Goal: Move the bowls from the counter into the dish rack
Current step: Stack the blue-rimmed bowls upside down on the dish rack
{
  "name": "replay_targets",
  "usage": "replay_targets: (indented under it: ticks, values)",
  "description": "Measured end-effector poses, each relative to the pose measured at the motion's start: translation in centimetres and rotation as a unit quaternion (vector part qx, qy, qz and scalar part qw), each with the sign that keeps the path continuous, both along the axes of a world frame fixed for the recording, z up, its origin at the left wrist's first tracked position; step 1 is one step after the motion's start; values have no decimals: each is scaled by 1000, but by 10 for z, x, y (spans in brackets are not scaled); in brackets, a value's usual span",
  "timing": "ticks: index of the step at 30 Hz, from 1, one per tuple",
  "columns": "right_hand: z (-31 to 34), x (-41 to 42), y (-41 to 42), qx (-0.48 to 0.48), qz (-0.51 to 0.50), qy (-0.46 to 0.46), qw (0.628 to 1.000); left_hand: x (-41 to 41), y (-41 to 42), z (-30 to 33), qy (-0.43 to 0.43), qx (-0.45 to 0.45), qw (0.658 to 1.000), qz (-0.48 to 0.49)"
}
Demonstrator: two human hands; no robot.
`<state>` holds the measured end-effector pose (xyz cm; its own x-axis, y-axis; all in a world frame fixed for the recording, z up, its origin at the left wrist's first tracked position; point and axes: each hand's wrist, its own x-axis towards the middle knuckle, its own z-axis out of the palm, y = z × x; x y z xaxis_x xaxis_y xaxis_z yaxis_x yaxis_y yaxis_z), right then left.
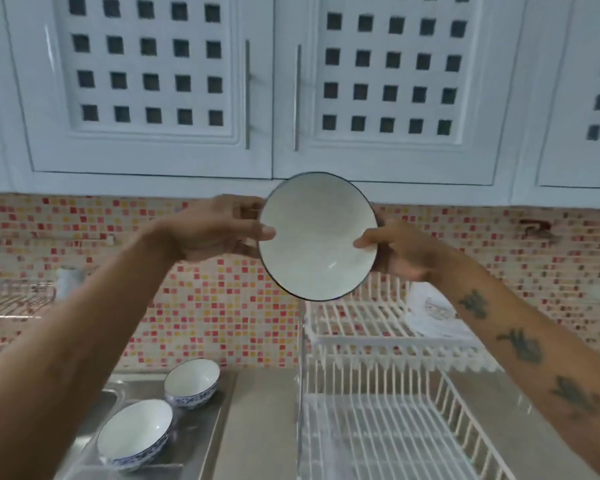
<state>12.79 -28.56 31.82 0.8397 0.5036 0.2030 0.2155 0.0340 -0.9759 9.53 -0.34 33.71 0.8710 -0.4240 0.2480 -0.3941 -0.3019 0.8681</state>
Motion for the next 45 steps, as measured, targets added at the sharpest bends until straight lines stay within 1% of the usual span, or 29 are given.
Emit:
replay_targets:
  ticks: [1, 2, 3, 6, 9, 12, 15, 16, 19, 21, 23, 26, 29, 31, 33, 37, 45]
  values:
    - [6, 6, -16, -33, 8, -17, 999, -1, -17, 6, -2, 4, 1000, -4]
    - [10, 11, -31, -71, 20, -31, 997, -1, -35, 11, -7, 17, 999, -27]
    - [13, 16, -44, -109, 35, -38, 993, 2, -51, 14, -12, 38, 999, -31]
    - [13, 39, -76, -212, 94, -19, 972, 26, -86, 10, -78, 153, 985, -17]
    - [3, 62, -92, -317, 100, -36, 943, 43, -115, -1, -137, 275, 952, -4]
    - [-7, 74, -92, -392, 63, -75, 915, 59, -135, -20, -155, 381, 911, 36]
    - [-20, 82, -86, -473, 31, -153, 867, 69, -148, -40, -177, 430, 884, 57]
    - [-26, 86, -84, -484, 23, -170, 858, 71, -151, -46, -184, 436, 879, 60]
    - [-42, 90, -82, -492, 14, -204, 846, 80, -152, -65, -202, 441, 872, 73]
    - [-49, 90, -81, -488, 2, -244, 838, 83, -153, -76, -223, 439, 867, 79]
    - [-56, 89, -80, -493, -14, -289, 820, 84, -155, -86, -241, 442, 860, 86]
    - [-71, 89, -80, -506, -28, -345, 790, 84, -157, -102, -289, 467, 829, 106]
    - [-89, 90, -83, -496, -37, -359, 790, 84, -157, -117, -340, 483, 799, 117]
    - [-101, 91, -85, -479, -42, -363, 798, 84, -156, -123, -377, 469, 790, 119]
    - [-108, 91, -86, -465, -53, -371, 802, 85, -154, -127, -375, 452, 800, 125]
    - [-112, 87, -83, -461, -60, -373, 803, 85, -150, -130, -300, 430, 844, 117]
    - [-110, 81, -77, -496, -57, -377, 780, 88, -152, -132, -282, 446, 843, 105]
